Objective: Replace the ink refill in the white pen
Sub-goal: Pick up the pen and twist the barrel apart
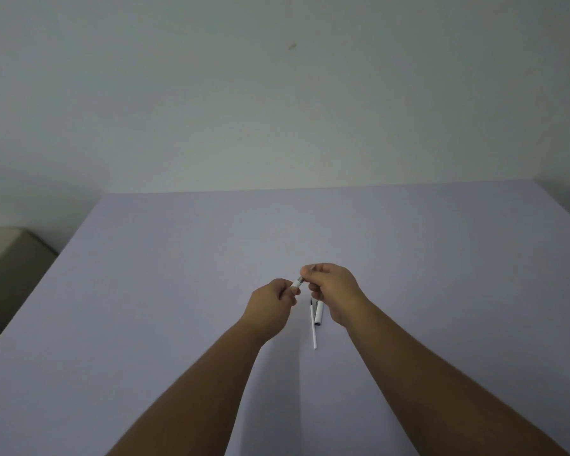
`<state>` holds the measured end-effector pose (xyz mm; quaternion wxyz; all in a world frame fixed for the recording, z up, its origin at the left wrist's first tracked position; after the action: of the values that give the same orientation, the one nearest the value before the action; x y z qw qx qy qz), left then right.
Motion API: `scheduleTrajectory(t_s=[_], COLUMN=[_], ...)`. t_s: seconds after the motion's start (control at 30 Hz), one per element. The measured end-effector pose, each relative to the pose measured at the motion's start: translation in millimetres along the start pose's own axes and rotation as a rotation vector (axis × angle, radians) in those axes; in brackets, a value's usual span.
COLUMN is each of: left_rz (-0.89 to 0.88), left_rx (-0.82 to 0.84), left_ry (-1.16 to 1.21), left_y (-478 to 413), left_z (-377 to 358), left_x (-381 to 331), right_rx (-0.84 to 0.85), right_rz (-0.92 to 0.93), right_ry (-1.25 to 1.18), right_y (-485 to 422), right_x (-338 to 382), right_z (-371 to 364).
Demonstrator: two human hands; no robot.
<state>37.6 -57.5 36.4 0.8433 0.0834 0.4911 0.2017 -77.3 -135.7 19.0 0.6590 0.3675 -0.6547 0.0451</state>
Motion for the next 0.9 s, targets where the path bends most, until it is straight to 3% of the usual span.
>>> scheduleTrajectory(t_s=[0.23,0.57,0.67,0.8,0.9], left_rz=[0.005,0.018,0.026,0.078,0.130], left_rx=[0.010,0.070,0.088,0.117,0.135], left_ry=[0.005,0.121,0.142,0.167,0.175], left_y=[0.7,-0.1,-1.5,-4.5,-7.5], left_z=[1.1,-4.6,-6.8,-11.8,-20.0], left_x=[0.9,4.5,4.5,19.9,37.0], right_rx=[0.017,0.020,-0.057,-0.297,-0.294], right_rz=[-0.042,0.074,0.095,0.084,-0.026], right_ry=[-0.001,0.025,-0.014,-0.067,0.184], right_y=[0.6,-2.4,-5.3,-10.7,-15.4], right_x=[-1.6,17.7,19.7,15.0,-7.7], right_z=[-2.1,0.5,7.9,41.1,55.3])
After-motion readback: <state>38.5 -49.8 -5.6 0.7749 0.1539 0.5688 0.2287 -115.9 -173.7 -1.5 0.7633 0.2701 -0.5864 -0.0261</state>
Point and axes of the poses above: each hand's wrist, its own y-axis away from the middle knuckle, its own z-axis out of the back of the hand, x = y × z, the point moved 10 cm from there along -y, towards the middle knuckle, and after that the axes turned 10 degrees about x, right-handed, at the moved point
